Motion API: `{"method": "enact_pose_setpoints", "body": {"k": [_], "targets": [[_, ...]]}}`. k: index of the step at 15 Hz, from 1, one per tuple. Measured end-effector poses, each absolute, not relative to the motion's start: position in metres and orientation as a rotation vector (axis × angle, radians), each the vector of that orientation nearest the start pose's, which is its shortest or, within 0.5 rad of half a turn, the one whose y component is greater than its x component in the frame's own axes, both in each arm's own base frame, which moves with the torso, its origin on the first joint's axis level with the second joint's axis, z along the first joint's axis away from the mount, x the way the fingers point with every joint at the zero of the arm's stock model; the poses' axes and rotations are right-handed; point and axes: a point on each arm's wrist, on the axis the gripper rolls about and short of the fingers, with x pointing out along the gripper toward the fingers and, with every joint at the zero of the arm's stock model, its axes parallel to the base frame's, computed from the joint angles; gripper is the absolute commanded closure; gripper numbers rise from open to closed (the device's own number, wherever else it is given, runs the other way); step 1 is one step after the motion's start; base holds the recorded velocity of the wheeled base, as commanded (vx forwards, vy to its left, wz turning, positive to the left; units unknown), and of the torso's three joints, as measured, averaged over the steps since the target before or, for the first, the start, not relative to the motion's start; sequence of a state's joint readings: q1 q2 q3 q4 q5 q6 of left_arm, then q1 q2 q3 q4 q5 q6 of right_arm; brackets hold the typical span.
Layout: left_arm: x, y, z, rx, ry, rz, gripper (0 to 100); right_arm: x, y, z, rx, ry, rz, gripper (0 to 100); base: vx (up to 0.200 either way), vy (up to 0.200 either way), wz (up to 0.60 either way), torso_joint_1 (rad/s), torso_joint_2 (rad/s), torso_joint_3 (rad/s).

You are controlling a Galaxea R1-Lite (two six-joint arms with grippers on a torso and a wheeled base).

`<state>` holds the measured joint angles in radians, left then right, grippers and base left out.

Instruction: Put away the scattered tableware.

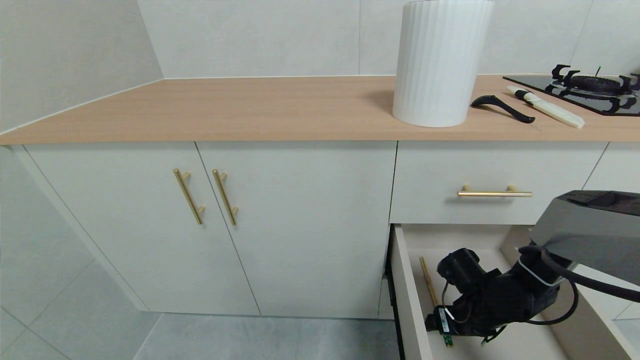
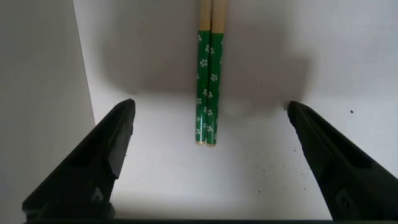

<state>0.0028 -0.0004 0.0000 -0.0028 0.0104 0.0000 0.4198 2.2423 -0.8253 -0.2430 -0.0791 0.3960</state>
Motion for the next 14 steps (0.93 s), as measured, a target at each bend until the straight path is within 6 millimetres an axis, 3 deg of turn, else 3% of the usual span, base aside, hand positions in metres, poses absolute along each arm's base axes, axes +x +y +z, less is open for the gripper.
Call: {"method": "enact_pose_setpoints", "body": {"k": [3, 6, 10, 12, 14], "targets": [[-0.023, 0.000, 0.076, 0.000, -0.003, 0.013, 0, 0.298, 0.129, 0.007, 0.083, 1.109, 0.082, 0, 0.000, 0.000, 0.00, 0.000, 0.00, 0.000], [-0.023, 0.000, 0.076, 0.000, -0.003, 0.013, 0, 0.289, 0.115, 0.061, 0.138, 0.981, 0.098, 0, 0.000, 0.000, 0.00, 0.000, 0.00, 0.000], [-0.023, 0.000, 0.076, 0.000, -0.003, 0.013, 0, 0.256, 0.079, 0.149, 0.192, 0.784, 0.148, 0, 0.000, 0.000, 0.00, 0.000, 0.00, 0.000], [-0.023, 0.000, 0.076, 0.000, -0.003, 0.013, 0, 0.242, 0.051, 0.180, 0.177, 0.700, 0.117, 0, 0.000, 0.000, 0.00, 0.000, 0.00, 0.000], [-0.023, 0.000, 0.076, 0.000, -0.003, 0.013, 0, 0.234, 0.037, 0.199, 0.178, 0.627, 0.090, 0, 0.000, 0.000, 0.00, 0.000, 0.00, 0.000]]}}
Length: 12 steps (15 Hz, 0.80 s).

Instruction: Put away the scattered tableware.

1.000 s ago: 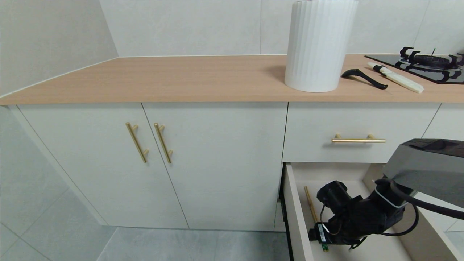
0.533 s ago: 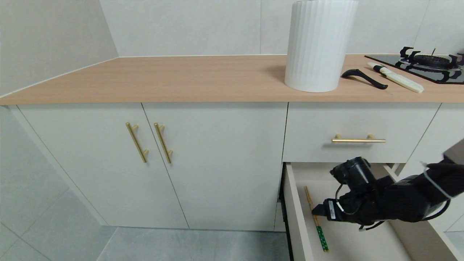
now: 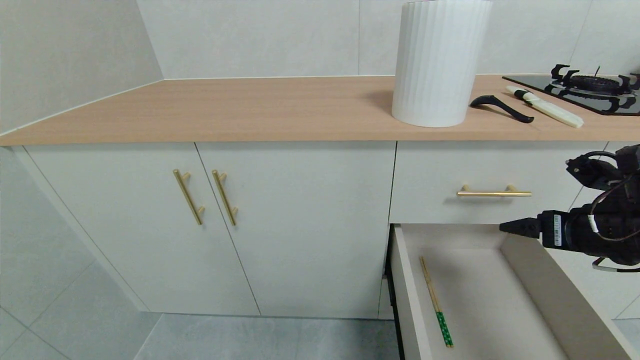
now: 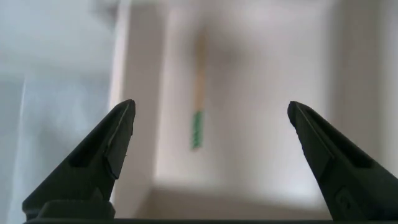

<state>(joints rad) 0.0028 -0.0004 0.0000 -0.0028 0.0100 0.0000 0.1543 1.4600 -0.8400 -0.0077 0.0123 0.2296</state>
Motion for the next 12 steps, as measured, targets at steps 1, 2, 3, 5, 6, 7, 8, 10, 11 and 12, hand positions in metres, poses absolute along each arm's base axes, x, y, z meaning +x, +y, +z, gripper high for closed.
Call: {"method": "enact_pose_setpoints", "body": {"k": [1, 2, 3, 5, 6, 7, 8, 10, 11, 12], "targets": [[-0.023, 0.000, 0.076, 0.000, -0.003, 0.013, 0, 0.231, 0.034, 0.205, 0.184, 0.603, 0.087, 0, 0.000, 0.000, 0.00, 0.000, 0.00, 0.000], [-0.023, 0.000, 0.076, 0.000, -0.003, 0.013, 0, 0.227, 0.033, 0.209, 0.181, 0.587, 0.096, 0, 0.000, 0.000, 0.00, 0.000, 0.00, 0.000], [-0.023, 0.000, 0.076, 0.000, -0.003, 0.013, 0, 0.224, 0.032, 0.210, 0.166, 0.580, 0.109, 0, 0.000, 0.000, 0.00, 0.000, 0.00, 0.000], [-0.023, 0.000, 0.076, 0.000, -0.002, 0.013, 0, 0.216, 0.031, 0.210, 0.120, 0.574, 0.147, 0, 0.000, 0.000, 0.00, 0.016, -0.03, -0.011], [-0.023, 0.000, 0.076, 0.000, -0.003, 0.013, 0, 0.214, 0.031, 0.210, 0.117, 0.568, 0.153, 0, 0.000, 0.000, 0.00, 0.080, -0.25, -0.168], [-0.023, 0.000, 0.076, 0.000, -0.002, 0.013, 0, 0.212, 0.031, 0.211, 0.116, 0.564, 0.153, 0, 0.000, 0.000, 0.00, 0.110, -0.33, -0.227], [-0.023, 0.000, 0.076, 0.000, -0.006, 0.013, 0, 0.211, 0.031, 0.212, 0.117, 0.558, 0.155, 0, 0.000, 0.000, 0.00, 0.124, -0.19, -0.232], [-0.023, 0.000, 0.076, 0.000, -0.002, 0.013, 0, 0.210, 0.031, 0.211, 0.115, 0.563, 0.156, 0, 0.000, 0.000, 0.00, 0.149, -0.41, -0.281], [-0.023, 0.000, 0.076, 0.000, -0.003, 0.013, 0, 0.210, 0.031, 0.210, 0.113, 0.561, 0.157, 0, 0.000, 0.000, 0.00, 0.056, -0.52, -0.266], [-0.023, 0.000, 0.076, 0.000, -0.002, 0.013, 0, 0.209, 0.032, 0.210, 0.111, 0.562, 0.163, 0, 0.000, 0.000, 0.00, 0.017, -0.52, -0.261]]}}
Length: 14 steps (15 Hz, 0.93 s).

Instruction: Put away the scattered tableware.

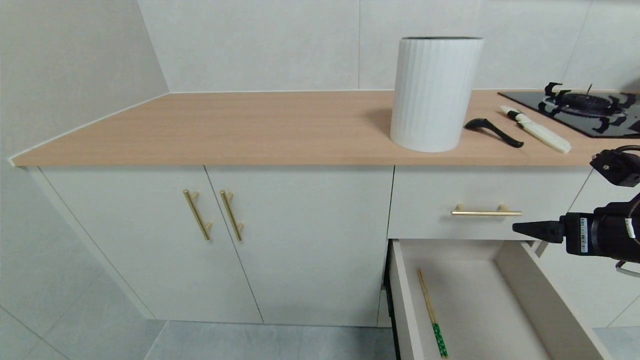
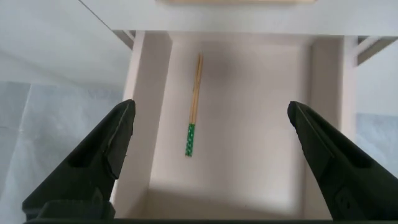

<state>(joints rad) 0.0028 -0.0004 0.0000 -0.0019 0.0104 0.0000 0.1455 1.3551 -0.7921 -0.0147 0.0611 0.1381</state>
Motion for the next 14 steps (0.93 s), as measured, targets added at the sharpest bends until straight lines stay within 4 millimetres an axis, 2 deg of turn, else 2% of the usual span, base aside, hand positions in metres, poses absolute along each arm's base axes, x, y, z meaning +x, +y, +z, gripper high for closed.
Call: {"method": "enact_pose_setpoints", "body": {"k": [9, 14], "targets": [[-0.0228, 0.0002, 0.0757, 0.000, -0.002, 0.013, 0, 0.2066, 0.0349, 0.2080, 0.098, 0.569, 0.177, 0, 0.000, 0.000, 0.00, 0.231, -0.48, -0.271], [-0.0228, 0.0002, 0.0758, 0.000, -0.003, 0.013, 0, 0.2112, 0.0349, 0.2095, -0.025, 0.517, 0.205, 0, 0.000, 0.000, 0.00, 0.056, -0.11, -0.064]]}}
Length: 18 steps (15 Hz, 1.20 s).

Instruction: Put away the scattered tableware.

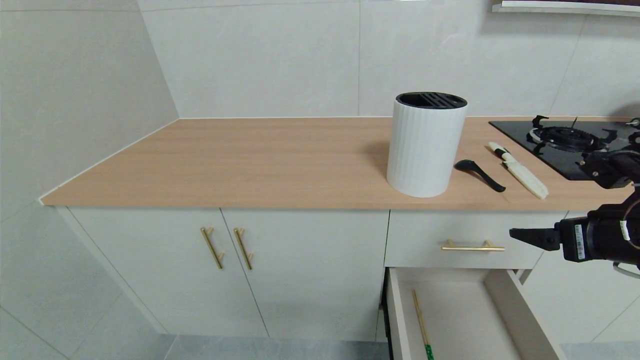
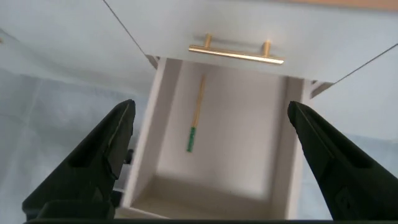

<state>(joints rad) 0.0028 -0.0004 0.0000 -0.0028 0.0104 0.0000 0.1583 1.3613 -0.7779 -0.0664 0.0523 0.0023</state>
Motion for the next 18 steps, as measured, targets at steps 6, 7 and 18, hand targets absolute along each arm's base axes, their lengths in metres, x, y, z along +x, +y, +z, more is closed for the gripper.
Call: {"method": "enact_pose_setpoints", "body": {"k": [6, 7, 18], "targets": [[-0.023, 0.000, 0.076, 0.000, -0.003, 0.013, 0, 0.286, 0.026, 0.218, -0.091, 0.317, 0.237, 0, 0.000, 0.000, 0.00, 0.000, 0.00, 0.000], [-0.023, 0.000, 0.076, 0.000, -0.003, 0.013, 0, 0.302, 0.021, 0.218, -0.098, 0.299, 0.251, 0, 0.000, 0.000, 0.00, 0.000, 0.00, 0.000], [-0.023, 0.000, 0.076, 0.000, -0.003, 0.013, 0, 0.411, -0.017, 0.176, -0.088, 0.324, 0.239, 0, 0.000, 0.000, 0.00, 0.000, 0.00, 0.000]]}}
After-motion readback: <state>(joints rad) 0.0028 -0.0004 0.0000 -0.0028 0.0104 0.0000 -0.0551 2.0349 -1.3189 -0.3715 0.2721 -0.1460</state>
